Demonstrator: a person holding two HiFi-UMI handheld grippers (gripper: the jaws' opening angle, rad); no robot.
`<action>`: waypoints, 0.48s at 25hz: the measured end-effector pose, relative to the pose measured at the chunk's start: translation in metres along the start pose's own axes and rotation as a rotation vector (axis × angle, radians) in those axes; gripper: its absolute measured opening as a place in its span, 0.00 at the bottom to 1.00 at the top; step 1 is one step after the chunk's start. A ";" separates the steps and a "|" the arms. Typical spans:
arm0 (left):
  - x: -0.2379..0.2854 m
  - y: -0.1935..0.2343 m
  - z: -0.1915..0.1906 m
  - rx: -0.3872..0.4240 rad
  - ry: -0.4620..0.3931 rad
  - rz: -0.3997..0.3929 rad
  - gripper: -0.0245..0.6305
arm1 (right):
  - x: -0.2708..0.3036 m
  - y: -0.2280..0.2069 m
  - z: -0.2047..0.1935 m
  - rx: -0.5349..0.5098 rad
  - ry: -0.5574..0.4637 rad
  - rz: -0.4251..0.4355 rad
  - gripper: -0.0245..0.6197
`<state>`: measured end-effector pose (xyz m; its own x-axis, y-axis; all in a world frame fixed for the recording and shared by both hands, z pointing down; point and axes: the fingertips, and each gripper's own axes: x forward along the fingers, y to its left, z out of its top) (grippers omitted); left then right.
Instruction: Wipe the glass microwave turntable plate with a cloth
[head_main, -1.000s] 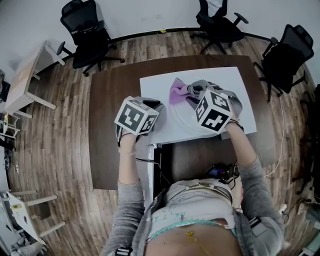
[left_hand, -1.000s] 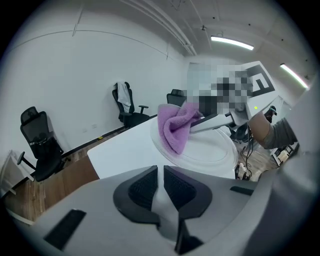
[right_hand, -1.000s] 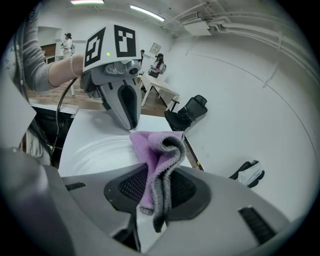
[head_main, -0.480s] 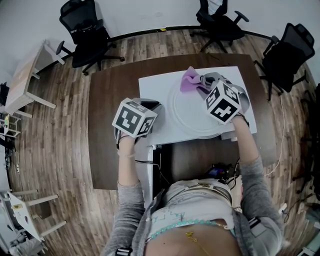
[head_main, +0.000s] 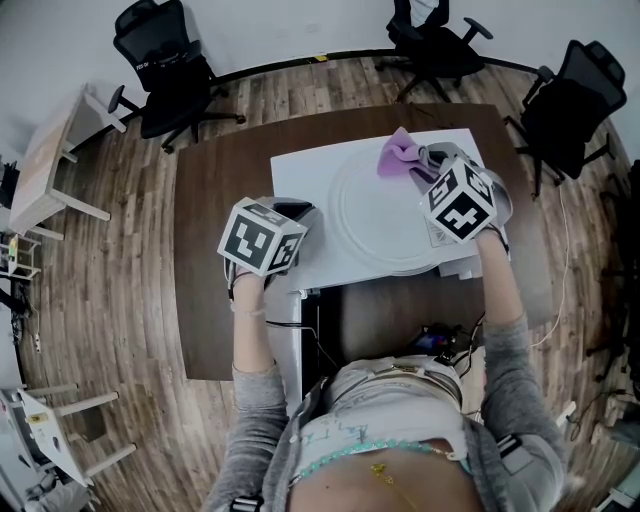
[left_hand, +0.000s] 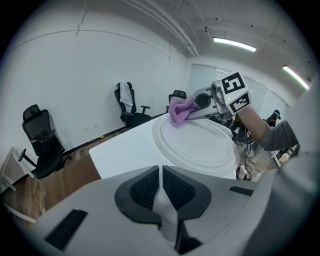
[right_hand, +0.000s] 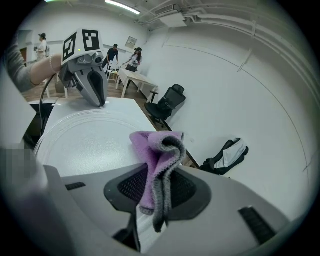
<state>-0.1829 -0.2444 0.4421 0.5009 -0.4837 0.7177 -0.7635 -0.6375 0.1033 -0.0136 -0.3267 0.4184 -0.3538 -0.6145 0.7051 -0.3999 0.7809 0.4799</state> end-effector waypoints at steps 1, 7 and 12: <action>0.000 0.000 0.001 0.000 -0.001 0.000 0.09 | -0.002 -0.002 -0.004 0.004 0.005 -0.003 0.21; 0.000 0.003 0.002 -0.003 -0.006 0.008 0.08 | -0.014 -0.006 -0.025 0.025 0.031 -0.022 0.21; 0.001 0.003 0.002 -0.009 -0.011 0.003 0.08 | -0.025 -0.004 -0.038 0.041 0.045 -0.031 0.21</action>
<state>-0.1835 -0.2483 0.4418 0.5026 -0.4921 0.7108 -0.7690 -0.6302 0.1075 0.0288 -0.3102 0.4189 -0.3022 -0.6320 0.7136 -0.4444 0.7557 0.4810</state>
